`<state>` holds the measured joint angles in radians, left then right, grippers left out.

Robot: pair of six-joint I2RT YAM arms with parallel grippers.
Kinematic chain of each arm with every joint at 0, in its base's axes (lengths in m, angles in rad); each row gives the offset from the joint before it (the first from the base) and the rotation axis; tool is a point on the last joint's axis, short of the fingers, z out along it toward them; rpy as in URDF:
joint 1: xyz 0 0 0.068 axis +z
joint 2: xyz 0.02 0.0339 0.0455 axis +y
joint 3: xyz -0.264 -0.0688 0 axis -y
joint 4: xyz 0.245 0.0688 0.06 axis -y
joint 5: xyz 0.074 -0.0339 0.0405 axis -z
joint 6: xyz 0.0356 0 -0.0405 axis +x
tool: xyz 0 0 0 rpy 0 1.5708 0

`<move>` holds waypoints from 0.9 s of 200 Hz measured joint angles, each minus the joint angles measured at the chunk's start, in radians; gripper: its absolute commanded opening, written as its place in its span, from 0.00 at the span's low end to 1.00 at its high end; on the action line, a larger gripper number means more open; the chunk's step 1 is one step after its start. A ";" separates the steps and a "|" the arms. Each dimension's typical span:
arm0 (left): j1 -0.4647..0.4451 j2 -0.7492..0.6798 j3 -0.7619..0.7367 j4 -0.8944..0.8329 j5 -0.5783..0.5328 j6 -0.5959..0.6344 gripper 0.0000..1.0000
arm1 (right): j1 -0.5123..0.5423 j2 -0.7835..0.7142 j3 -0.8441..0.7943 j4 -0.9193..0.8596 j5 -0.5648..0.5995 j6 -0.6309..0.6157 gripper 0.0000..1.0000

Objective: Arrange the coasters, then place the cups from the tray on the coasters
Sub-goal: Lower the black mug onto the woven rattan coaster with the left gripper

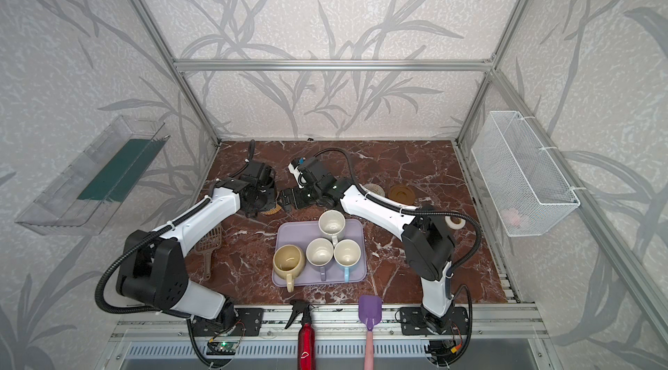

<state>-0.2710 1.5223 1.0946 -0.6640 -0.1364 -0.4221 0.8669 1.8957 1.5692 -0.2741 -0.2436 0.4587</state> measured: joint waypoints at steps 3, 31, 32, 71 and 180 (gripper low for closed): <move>0.001 0.005 0.000 0.000 0.000 0.000 0.00 | 0.000 0.002 0.000 0.000 -0.002 0.000 0.99; 0.004 0.046 0.000 -0.001 0.002 0.001 0.00 | 0.000 0.030 0.007 -0.001 -0.018 0.001 0.99; 0.004 0.047 0.000 -0.001 0.002 0.001 0.00 | 0.000 0.032 0.009 -0.001 -0.019 0.001 0.99; 0.011 0.065 0.000 0.004 0.009 0.002 0.00 | 0.000 0.082 0.035 -0.010 -0.025 -0.001 0.99; 0.029 0.079 0.000 0.044 0.011 0.008 0.00 | 0.000 0.084 0.041 -0.023 -0.027 -0.015 0.99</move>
<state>-0.2424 1.6009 1.0950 -0.6201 -0.1249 -0.4145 0.8669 1.9800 1.6104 -0.2970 -0.2707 0.4438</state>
